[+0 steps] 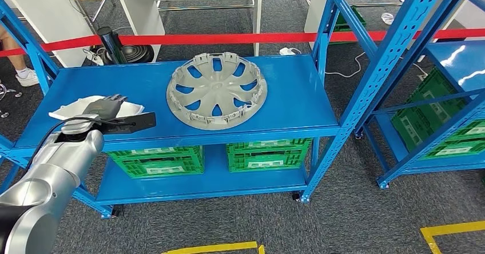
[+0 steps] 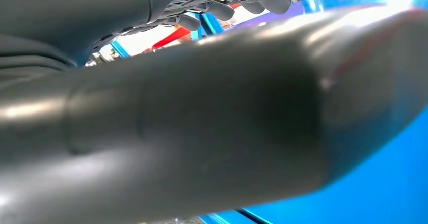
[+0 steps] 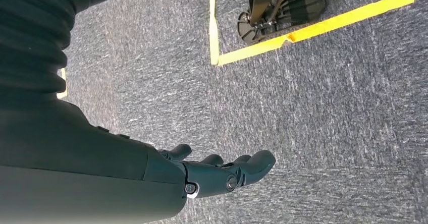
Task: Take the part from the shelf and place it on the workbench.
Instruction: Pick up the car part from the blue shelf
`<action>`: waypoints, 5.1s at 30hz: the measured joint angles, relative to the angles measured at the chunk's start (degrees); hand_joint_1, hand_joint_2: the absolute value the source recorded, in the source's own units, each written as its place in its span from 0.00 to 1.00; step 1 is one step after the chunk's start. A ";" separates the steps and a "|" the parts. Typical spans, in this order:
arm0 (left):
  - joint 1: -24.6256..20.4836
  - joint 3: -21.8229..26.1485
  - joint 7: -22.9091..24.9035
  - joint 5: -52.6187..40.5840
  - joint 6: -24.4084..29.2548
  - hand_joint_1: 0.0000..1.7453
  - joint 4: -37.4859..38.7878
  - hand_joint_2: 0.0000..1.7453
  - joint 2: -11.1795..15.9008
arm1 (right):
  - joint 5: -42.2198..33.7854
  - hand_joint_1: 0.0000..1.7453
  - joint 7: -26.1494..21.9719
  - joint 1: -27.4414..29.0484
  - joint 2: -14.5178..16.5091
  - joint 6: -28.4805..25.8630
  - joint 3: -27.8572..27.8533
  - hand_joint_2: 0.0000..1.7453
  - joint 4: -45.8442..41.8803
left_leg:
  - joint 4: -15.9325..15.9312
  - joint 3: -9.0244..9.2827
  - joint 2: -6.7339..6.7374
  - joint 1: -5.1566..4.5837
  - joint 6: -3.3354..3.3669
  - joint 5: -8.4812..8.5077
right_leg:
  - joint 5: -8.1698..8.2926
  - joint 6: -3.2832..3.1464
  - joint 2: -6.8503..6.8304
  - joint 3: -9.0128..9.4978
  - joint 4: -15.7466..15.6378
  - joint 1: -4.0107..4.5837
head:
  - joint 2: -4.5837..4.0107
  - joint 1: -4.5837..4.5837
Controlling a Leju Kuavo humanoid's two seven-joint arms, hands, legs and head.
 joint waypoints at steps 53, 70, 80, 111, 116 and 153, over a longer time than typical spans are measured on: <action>7.97 -0.23 6.85 0.84 20.01 0.00 0.87 1.00 -2.26 | 0.64 0.00 0.53 0.30 -0.05 -1.31 0.00 1.00 0.00 | 0.00 0.00 0.01 0.00 0.00 0.00 | -0.01 0.00 0.01 -0.03 0.00 0.00 | 0.00 0.00; 8.22 0.30 8.00 2.09 20.04 1.00 0.99 1.00 -2.84 | 1.22 0.00 0.09 0.41 -0.40 -1.30 0.00 1.00 0.00 | 0.00 -0.01 0.00 0.00 0.00 0.00 | -0.01 0.00 0.01 -0.03 0.00 0.00 | 0.00 0.00; 7.96 0.48 7.98 1.87 20.56 1.00 0.94 1.00 -2.73 | 1.35 0.00 0.06 0.42 -0.46 -1.03 0.00 1.00 0.00 | 0.00 0.00 0.04 0.00 0.00 -0.01 | -0.01 -0.01 0.01 -0.02 0.00 -0.01 | 0.00 0.01; 7.11 2.28 5.00 3.80 19.70 1.00 0.92 1.00 -2.29 | 1.37 0.00 0.24 0.43 -0.55 -0.98 0.00 1.00 0.00 | -0.01 0.04 0.07 0.00 -0.02 0.00 | -0.03 -0.04 0.01 -0.04 0.07 0.00 | 0.00 0.00; 6.18 2.69 3.05 4.03 20.95 1.00 0.89 1.00 -2.66 | 1.34 0.00 -0.08 0.42 -0.55 -0.99 0.00 1.00 0.00 | -0.01 0.03 0.07 0.00 -0.05 0.03 | -0.03 -0.04 0.00 -0.04 0.07 0.00 | 0.00 0.00; -2.32 2.71 -4.78 3.89 20.83 1.00 -1.10 1.00 -5.79 | 0.03 0.00 -1.34 -0.30 -0.55 -1.20 -0.96 1.00 0.00 | 0.34 -0.22 0.04 -0.52 0.41 -0.09 | 0.23 0.48 -0.05 -0.09 0.04 -0.59 | 0.00 0.00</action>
